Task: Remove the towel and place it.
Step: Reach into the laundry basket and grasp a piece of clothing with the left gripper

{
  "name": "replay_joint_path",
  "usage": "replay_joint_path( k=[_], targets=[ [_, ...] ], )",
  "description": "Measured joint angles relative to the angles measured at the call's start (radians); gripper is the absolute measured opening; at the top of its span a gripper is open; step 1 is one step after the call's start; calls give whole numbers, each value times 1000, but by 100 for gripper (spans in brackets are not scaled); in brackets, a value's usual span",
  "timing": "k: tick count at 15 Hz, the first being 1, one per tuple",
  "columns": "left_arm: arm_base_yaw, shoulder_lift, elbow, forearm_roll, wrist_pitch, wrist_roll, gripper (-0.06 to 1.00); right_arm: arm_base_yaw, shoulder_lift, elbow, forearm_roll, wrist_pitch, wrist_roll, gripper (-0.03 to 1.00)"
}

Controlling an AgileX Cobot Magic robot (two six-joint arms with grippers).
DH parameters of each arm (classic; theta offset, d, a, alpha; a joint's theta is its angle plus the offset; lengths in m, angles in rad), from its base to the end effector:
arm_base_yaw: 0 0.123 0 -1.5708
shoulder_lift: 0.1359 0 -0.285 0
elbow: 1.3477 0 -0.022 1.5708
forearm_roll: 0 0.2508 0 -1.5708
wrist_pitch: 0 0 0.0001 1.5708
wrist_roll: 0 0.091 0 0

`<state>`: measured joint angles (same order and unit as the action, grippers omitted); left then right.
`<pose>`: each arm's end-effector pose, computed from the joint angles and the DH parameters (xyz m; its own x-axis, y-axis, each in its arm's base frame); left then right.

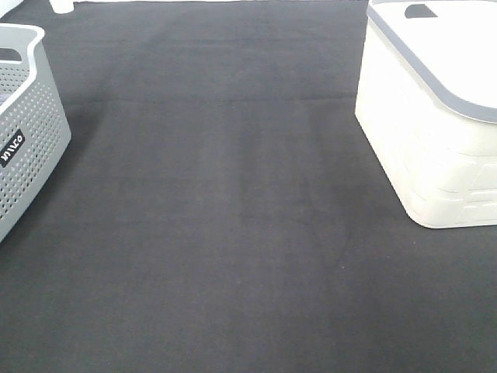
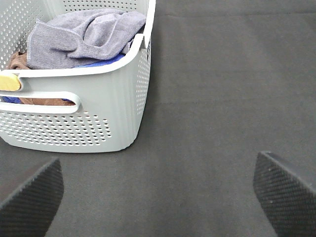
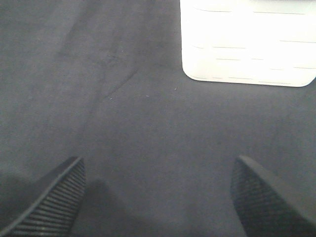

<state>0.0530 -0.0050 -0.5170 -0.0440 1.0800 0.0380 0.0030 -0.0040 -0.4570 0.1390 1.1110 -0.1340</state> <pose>-0.0083 -0.0040 0.2804 -0.4529 -0.0068 -0.8916 -0.0106 0.9999 -0.0022 -0.0035 0.0113 0.2620 -0.5211 -0.0729 -0.8504 -0.1461 0.9893 0.0047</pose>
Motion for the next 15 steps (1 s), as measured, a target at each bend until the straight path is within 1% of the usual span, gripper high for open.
replay_joint_path(
  k=[5, 7, 9, 10, 11, 12, 14, 15],
  targets=[
    [0, 0, 0, 0, 0, 4, 99, 0, 0, 0, 0, 0, 0, 78],
    [0, 11, -17, -4, 2, 54, 99, 0, 0, 0, 0, 0, 0, 78],
    [0, 111, -109, -8, 21, 94, 99, 0, 0, 0, 0, 0, 0, 78],
    [0, 216, -205, -8, 54, 119, 99, 0, 0, 0, 0, 0, 0, 78],
    [0, 216, -205, -8, 54, 119, 99, 0, 0, 0, 0, 0, 0, 78],
    [0, 294, -279, -8, 66, 142, 99, 0, 0, 0, 0, 0, 0, 78],
    [0, 443, -413, -8, 83, 230, 99, 0, 0, 0, 0, 0, 0, 78],
    [0, 522, -489, -8, 107, 307, 99, 0, 0, 0, 0, 0, 0, 78]
  ],
)
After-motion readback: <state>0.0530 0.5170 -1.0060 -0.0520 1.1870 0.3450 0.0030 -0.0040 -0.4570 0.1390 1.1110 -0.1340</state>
